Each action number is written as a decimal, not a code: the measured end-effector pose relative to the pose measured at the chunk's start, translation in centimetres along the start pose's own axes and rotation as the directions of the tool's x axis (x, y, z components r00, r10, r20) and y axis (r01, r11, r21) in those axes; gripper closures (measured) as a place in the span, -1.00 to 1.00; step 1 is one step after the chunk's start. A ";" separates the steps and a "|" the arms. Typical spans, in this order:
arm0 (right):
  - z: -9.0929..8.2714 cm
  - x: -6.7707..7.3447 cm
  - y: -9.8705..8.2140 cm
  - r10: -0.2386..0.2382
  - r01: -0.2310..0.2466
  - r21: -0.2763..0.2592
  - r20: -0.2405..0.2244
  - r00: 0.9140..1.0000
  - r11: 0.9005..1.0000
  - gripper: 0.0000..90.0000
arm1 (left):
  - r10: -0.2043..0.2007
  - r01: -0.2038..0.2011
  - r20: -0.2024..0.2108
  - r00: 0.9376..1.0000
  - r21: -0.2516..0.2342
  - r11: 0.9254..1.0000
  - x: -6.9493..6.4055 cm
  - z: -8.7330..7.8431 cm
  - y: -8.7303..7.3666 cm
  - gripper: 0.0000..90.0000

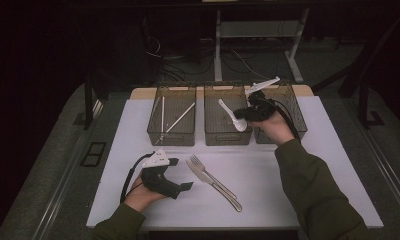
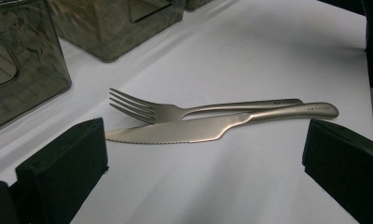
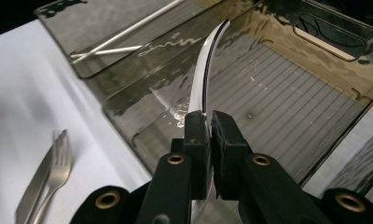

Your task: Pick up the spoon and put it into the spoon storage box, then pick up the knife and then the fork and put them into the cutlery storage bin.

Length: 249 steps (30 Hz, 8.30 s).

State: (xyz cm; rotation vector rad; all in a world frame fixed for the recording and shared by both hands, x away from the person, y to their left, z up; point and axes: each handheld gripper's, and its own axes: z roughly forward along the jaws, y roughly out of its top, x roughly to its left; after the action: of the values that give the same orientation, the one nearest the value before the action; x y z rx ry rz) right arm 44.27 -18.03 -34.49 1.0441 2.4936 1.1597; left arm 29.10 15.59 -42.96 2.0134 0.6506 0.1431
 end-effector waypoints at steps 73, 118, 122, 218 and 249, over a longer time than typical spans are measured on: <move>-0.8 1.5 -1.4 0.025 -0.031 -0.074 -0.083 0.996 0.997 -0.11 | 0.004 -0.004 0.002 1.000 0.003 1.000 -0.1 0.0 0.0 -1.00; -1.9 6.5 -8.6 -0.052 0.041 -0.068 -0.162 0.985 0.997 -0.12 | 0.014 -0.013 -0.011 1.000 0.010 1.000 -0.1 -0.1 0.0 -1.00; -1.5 7.1 -8.6 -0.053 0.043 -0.060 -0.172 0.984 0.997 -0.11 | 0.022 -0.022 -0.013 1.000 0.011 1.000 -0.1 -0.1 0.1 -1.00; 3.4 15.4 -11.4 -0.250 0.290 0.252 -0.179 0.952 0.923 1.00 | 0.028 -0.028 -0.010 1.000 0.015 1.000 0.0 -0.1 0.2 -1.00; 2.6 10.6 -8.3 -0.275 0.326 0.318 -0.196 0.941 0.890 0.43 | 0.021 -0.021 -0.009 1.000 0.009 1.000 0.0 0.0 0.2 -1.00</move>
State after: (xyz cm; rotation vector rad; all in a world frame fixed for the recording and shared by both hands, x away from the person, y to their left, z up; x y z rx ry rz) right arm 33.39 -13.05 -41.19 0.6166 2.9177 0.7463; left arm 29.19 15.47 -42.78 2.0297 0.6369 0.1625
